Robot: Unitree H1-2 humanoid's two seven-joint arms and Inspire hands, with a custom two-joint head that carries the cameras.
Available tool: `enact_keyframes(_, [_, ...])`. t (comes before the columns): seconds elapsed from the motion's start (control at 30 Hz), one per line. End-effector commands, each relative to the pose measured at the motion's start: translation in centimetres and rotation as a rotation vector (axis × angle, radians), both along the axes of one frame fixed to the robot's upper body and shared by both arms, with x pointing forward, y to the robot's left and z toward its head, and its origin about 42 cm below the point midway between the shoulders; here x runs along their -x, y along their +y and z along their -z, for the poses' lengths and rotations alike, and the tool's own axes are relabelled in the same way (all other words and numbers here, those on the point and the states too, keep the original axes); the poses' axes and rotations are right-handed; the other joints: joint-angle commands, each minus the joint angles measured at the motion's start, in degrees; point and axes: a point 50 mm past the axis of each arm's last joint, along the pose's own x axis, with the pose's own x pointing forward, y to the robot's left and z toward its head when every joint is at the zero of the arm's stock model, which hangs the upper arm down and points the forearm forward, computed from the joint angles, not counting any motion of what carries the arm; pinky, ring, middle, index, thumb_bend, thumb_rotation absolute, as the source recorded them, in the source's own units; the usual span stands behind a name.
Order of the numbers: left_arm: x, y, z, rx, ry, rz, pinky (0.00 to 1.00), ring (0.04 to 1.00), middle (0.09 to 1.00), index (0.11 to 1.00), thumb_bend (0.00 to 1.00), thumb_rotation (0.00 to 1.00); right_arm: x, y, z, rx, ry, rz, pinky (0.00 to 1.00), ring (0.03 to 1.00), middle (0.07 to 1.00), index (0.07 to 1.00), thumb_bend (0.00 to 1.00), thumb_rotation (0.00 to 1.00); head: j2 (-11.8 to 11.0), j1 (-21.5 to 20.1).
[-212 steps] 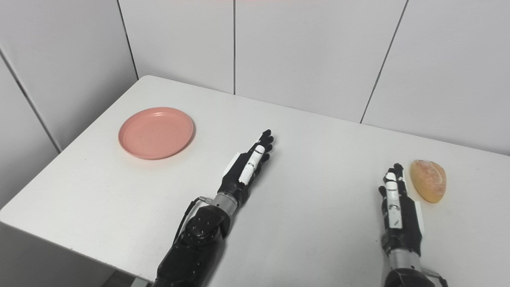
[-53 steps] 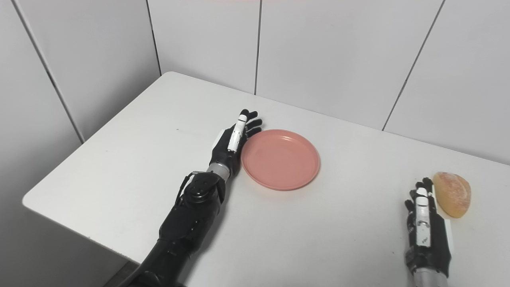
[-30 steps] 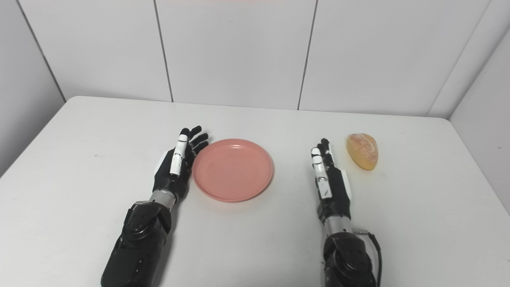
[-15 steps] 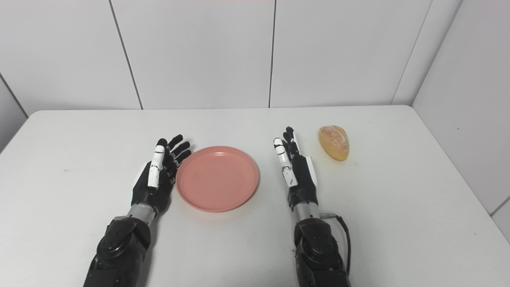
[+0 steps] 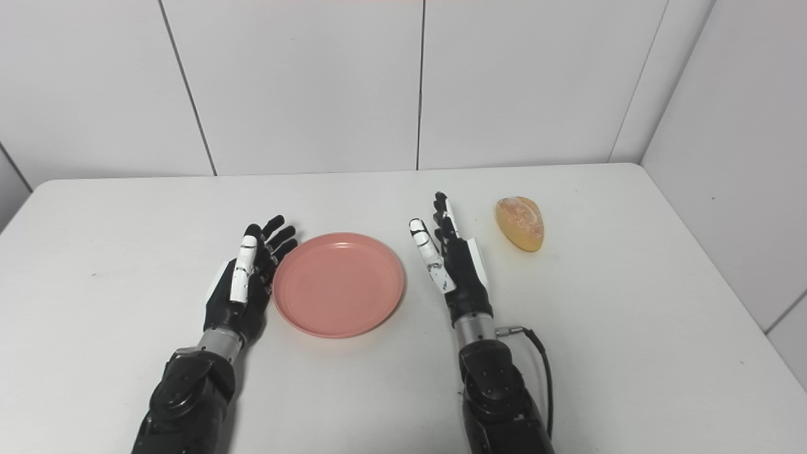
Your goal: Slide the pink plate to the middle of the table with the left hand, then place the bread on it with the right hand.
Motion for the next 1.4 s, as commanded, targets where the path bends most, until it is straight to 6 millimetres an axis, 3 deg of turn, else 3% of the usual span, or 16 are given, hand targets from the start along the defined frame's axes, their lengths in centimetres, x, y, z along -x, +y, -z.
enact_keyframes(0.0, [-0.2,-0.3,-0.1,-0.007,-0.016,0.019,0.94,0.918,0.908,0.898,0.54,1.0,-1.4,0.0,-3.2,0.02,-0.163,0.025,0.96,0.99,0.999,1.0,0.59,0.81,-0.1,0.11])
enact_keyframes(0.27, [-0.3,-0.3,0.2,0.025,-0.086,0.017,0.95,0.928,0.915,0.899,0.56,1.0,-2.8,-2.9,-4.8,0.214,-0.273,0.195,0.98,0.975,0.978,0.99,0.55,0.81,-0.23,0.23])
enact_keyframes(0.33, [-0.3,-0.3,0.2,0.022,-0.102,0.009,0.94,0.936,0.924,0.915,0.57,1.0,-3.1,-3.8,-5.3,0.244,-0.282,0.225,0.99,0.98,0.983,0.991,0.54,0.76,-0.21,0.04])
enact_keyframes(0.53, [-0.5,0.0,0.3,0.013,-0.11,-0.01,0.97,0.951,0.938,0.93,0.57,1.0,-4.0,-6.1,-6.2,0.366,-0.269,0.337,0.84,0.921,0.966,0.988,0.58,0.7,-0.19,-0.59])
enact_keyframes(0.7, [-0.7,0.1,0.3,0.007,-0.098,-0.018,0.99,0.963,0.952,0.945,0.57,1.0,-4.8,-8.1,-6.4,0.461,-0.242,0.425,0.82,0.916,0.958,0.972,0.62,0.64,-0.28,-0.93])
enact_keyframes(0.83, [-0.8,0.3,0.3,-0.001,-0.1,-0.025,0.99,0.966,0.953,0.944,0.55,1.0,-5.3,-9.5,-6.6,0.557,-0.196,0.495,0.74,0.867,0.926,0.95,0.66,0.58,-0.38,-1.29])
enact_keyframes(0.93, [-0.9,0.3,0.3,0.006,-0.097,-0.025,0.99,0.96,0.949,0.939,0.55,1.0,-5.6,-10.3,-6.7,0.608,-0.153,0.537,0.78,0.873,0.911,0.933,0.7,0.49,-0.36,-1.44])
enact_keyframes(1.1, [-0.8,0.3,0.1,0.011,-0.102,-0.024,0.98,0.954,0.944,0.936,0.56,1.0,-6.3,-11.5,-6.7,0.663,-0.091,0.577,0.82,0.891,0.919,0.938,0.71,0.44,-0.18,-1.53])
enact_keyframes(1.17, [-0.8,0.3,0.1,0.014,-0.101,-0.024,0.97,0.953,0.942,0.934,0.56,1.0,-6.6,-12.0,-6.4,0.689,-0.054,0.59,0.82,0.885,0.913,0.936,0.72,0.38,-0.15,-1.51])
enact_keyframes(1.37, [-0.8,0.2,0.1,0.007,-0.102,-0.016,0.96,0.949,0.94,0.934,0.56,1.0,-7.2,-12.8,-5.5,0.742,0.007,0.601,0.8,0.876,0.904,0.929,0.74,0.34,0.03,-1.3])
